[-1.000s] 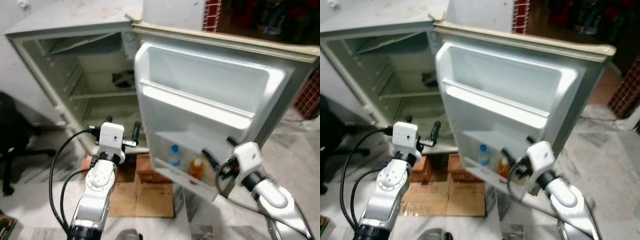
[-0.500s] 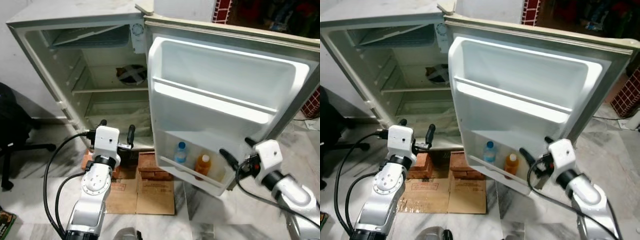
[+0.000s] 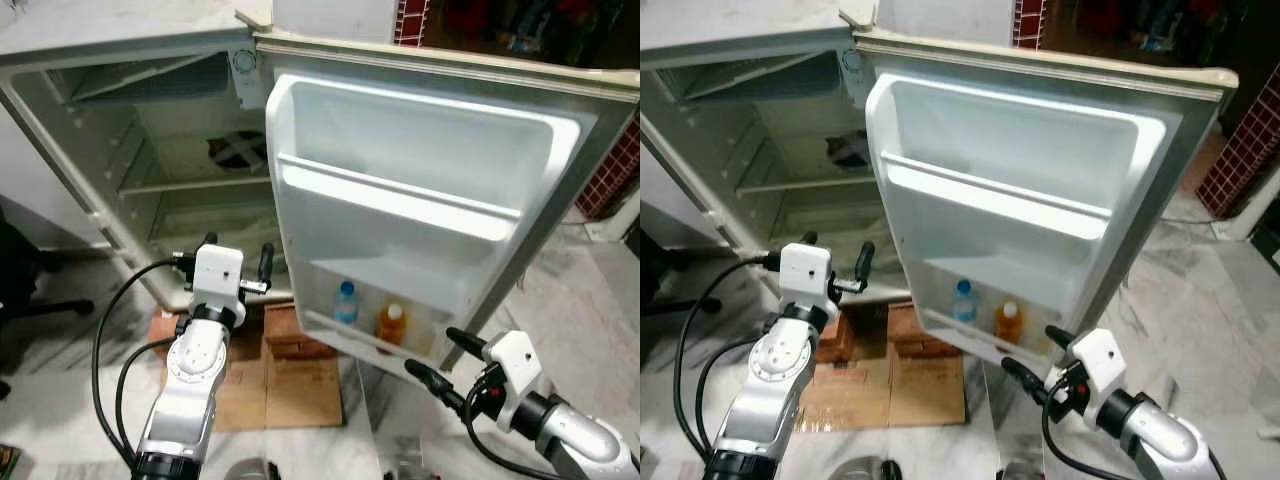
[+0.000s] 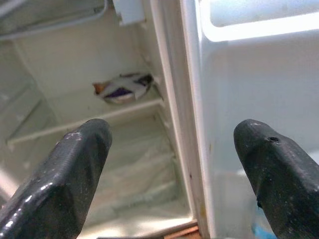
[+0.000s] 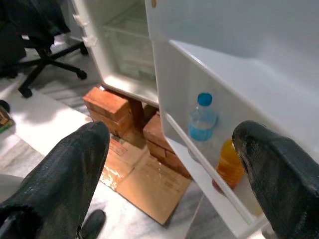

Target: Restocking fridge

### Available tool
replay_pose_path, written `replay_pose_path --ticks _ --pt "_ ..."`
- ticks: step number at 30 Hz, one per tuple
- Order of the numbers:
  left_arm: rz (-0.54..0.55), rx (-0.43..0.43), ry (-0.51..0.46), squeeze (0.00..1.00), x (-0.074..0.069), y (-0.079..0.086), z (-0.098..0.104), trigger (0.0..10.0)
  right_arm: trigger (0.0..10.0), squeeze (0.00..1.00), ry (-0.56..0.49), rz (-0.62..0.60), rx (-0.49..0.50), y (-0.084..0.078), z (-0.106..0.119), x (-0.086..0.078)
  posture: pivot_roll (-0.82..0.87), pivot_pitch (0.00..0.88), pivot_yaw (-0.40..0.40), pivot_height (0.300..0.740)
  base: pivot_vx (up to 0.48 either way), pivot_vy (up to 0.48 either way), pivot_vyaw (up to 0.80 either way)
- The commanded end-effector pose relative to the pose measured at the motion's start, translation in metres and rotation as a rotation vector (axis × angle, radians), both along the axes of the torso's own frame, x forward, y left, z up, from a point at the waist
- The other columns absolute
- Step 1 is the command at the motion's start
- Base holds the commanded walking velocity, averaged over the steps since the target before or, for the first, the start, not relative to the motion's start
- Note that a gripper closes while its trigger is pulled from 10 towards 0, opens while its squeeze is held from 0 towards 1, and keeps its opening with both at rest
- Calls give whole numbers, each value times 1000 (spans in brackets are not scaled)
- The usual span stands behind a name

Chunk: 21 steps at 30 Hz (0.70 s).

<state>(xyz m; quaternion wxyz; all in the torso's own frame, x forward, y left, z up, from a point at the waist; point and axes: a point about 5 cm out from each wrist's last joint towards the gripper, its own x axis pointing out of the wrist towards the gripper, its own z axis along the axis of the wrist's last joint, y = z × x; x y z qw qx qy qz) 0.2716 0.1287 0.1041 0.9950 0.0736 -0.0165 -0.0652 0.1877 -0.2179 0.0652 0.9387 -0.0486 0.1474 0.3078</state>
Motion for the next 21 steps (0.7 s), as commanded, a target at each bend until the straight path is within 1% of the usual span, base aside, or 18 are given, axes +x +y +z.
replay_pose_path --ticks 1,5,6,7,9,10,11,13,15,16,17,18,19,21 --pt "6 8 15 0 -1 3 -4 10000 10000 0 0 -20 -20 -6 0 1 -94 64 85 740 -368 0 0" --pt "6 5 14 0 -1 3 -4 10000 10000 0 6 -23 -54 -7 -2 5 -93 63 85 740 -404 0 0" --pt "7 4 13 0 -1 3 -3 10000 10000 0 14 -35 -81 -8 -5 7 -90 63 86 740 -277 0 0" --pt "7 5 12 0 -1 3 -3 10000 10000 0 0 -48 -127 -10 -7 10 -90 63 86 740 -266 0 0" --pt "7 5 12 0 -1 3 -3 10000 10000 0 -5 -51 -138 -11 -7 11 -90 63 86 740 -266 0 0" --pt "8 10 10 0 -1 3 -3 10000 10000 0 -6 -79 -138 -12 -7 13 -86 63 87 740 0 0 0" --pt "8 10 10 0 -1 3 -3 10000 10000 0 -6 -79 -138 -12 -7 13 -86 63 87 740 0 0 0" --pt "10 15 6 0 0 5 -3 10000 10000 0 -61 -184 -188 -18 -5 24 -83 65 88 740 0 0 0" --pt "18 24 7 0 0 8 -3 10000 10000 0 -91 -293 -205 -24 -3 31 -84 65 88 740 0 0 0" --pt "20 14 7 0 0 8 -3 10000 10000 0 -109 -338 -204 -27 -1 34 -84 65 88 740 0 0 0" --pt "27 -1 10 0 1 10 -2 10000 10000 0 -169 -439 -179 -30 6 41 -81 66 89 740 0 0 0" --pt "29 -12 11 0 1 11 -2 10000 10000 0 -194 -486 -155 -31 10 44 -81 66 90 740 0 0 0" --pt "29 -12 11 0 1 11 -2 10000 10000 0 -194 -486 -155 -31 10 44 -81 66 90 740 0 0 0" --pt "36 -18 11 0 2 13 -1 10000 10000 0 -255 -565 -113 -28 20 50 -80 67 93 740 131 0 0"
